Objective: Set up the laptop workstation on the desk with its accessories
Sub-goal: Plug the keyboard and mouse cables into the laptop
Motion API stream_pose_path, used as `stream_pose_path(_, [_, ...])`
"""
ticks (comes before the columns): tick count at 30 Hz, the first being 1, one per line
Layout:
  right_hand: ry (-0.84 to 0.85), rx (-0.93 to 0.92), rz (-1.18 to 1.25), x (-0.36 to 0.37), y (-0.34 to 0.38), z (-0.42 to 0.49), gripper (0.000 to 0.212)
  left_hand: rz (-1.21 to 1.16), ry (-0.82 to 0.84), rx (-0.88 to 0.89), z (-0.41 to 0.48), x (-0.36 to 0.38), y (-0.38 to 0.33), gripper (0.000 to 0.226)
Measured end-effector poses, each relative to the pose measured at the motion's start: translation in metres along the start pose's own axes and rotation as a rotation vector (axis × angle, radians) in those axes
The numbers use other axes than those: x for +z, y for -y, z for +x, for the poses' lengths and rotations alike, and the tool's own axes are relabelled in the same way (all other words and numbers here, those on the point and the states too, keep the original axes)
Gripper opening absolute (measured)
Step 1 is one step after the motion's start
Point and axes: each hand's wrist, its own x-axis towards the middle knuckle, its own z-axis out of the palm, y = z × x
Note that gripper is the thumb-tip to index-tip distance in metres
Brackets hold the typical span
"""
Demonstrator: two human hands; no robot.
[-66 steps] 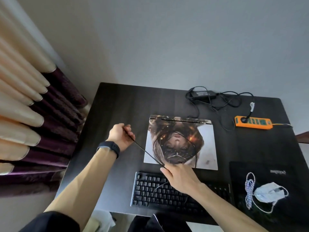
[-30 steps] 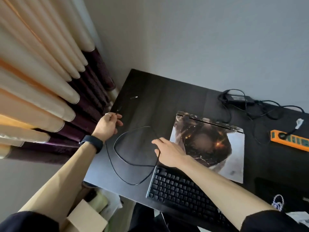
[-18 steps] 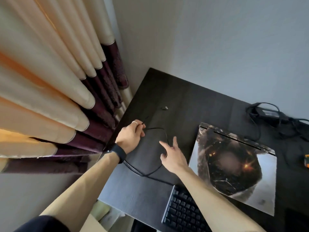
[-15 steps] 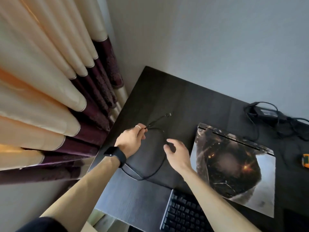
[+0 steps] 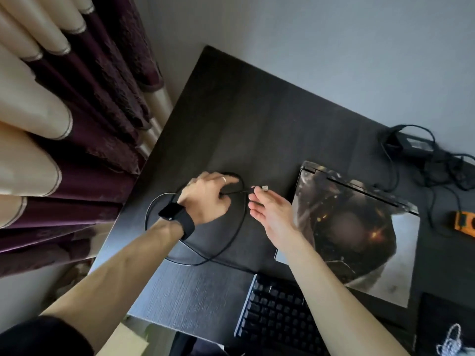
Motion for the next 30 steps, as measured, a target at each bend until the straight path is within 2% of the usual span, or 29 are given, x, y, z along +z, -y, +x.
stream_pose_path(2, [-0.017, 0.014, -0.021, -0.004, -0.002, -0.001, 0.008, -0.135, 0.062, 0.003, 0.004, 0.006, -0.019, 0.047])
stream_pose_path(4, [-0.026, 0.015, -0.049, -0.011, -0.002, -0.002, 0.011, -0.113, 0.095, 0.042, 0.008, 0.017, -0.028, 0.033])
stream_pose_path(7, [-0.032, -0.019, -0.236, -0.028, -0.002, -0.003, 0.013, -0.135, 0.055, 0.084, 0.010, 0.033, -0.026, 0.026])
stream_pose_path(10, [-0.082, -0.130, -0.388, -0.046, 0.004, 0.001, 0.004, -0.155, 0.026, 0.094, 0.011, 0.047, -0.023, 0.028])
stream_pose_path(12, [-0.151, -0.222, -0.464, -0.063, 0.007, 0.008, 0.009, -0.188, -0.020, 0.117, 0.013, 0.058, -0.023, 0.029])
stream_pose_path(16, [-0.409, -0.497, -0.838, -0.100, 0.009, 0.027, 0.015, -0.176, -0.033, 0.120, 0.020, 0.080, -0.027, 0.031])
stream_pose_path(21, [-0.564, -0.662, -1.151, -0.112, 0.003, 0.047, 0.044, -0.077, -0.075, 0.183, 0.017, 0.101, -0.030, 0.046])
stream_pose_path(25, [-0.663, -0.833, -1.230, -0.114, -0.016, 0.062, 0.050, -0.013, -0.075, 0.247, 0.019, 0.110, -0.028, 0.056])
stream_pose_path(28, [-0.701, -0.875, -1.229, -0.114, -0.027, 0.069, 0.050, -0.009, -0.154, 0.337, 0.024, 0.115, -0.030, 0.050])
stream_pose_path(30, [-0.729, -0.894, -1.244, -0.114, -0.029, 0.072, 0.050, -0.011, -0.100, 0.383, 0.030, 0.117, -0.031, 0.046])
